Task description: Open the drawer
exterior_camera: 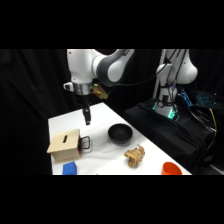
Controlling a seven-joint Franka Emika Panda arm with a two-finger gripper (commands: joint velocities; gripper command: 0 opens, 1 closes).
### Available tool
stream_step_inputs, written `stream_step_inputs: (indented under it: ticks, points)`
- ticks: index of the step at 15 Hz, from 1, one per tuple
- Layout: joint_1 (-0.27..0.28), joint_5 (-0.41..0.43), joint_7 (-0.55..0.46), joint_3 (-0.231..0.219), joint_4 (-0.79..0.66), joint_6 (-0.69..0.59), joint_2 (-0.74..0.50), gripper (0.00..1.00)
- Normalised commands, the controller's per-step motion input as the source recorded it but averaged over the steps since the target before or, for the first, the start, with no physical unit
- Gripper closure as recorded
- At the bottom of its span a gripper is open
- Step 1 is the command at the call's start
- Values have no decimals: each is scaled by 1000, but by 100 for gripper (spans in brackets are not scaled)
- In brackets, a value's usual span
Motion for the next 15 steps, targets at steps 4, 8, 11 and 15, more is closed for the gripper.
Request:
stream_step_inputs:
  ticks: [4, 8, 11, 15]
  points:
    - [72, -48, 210, -91, 185, 282, 273, 0]
    - [127, -106, 210, -149, 90, 362, 200, 0]
    - [120, -68, 163, -154, 56, 291, 129, 0]
    - [114, -41, 133, -135, -50, 251, 25, 0]
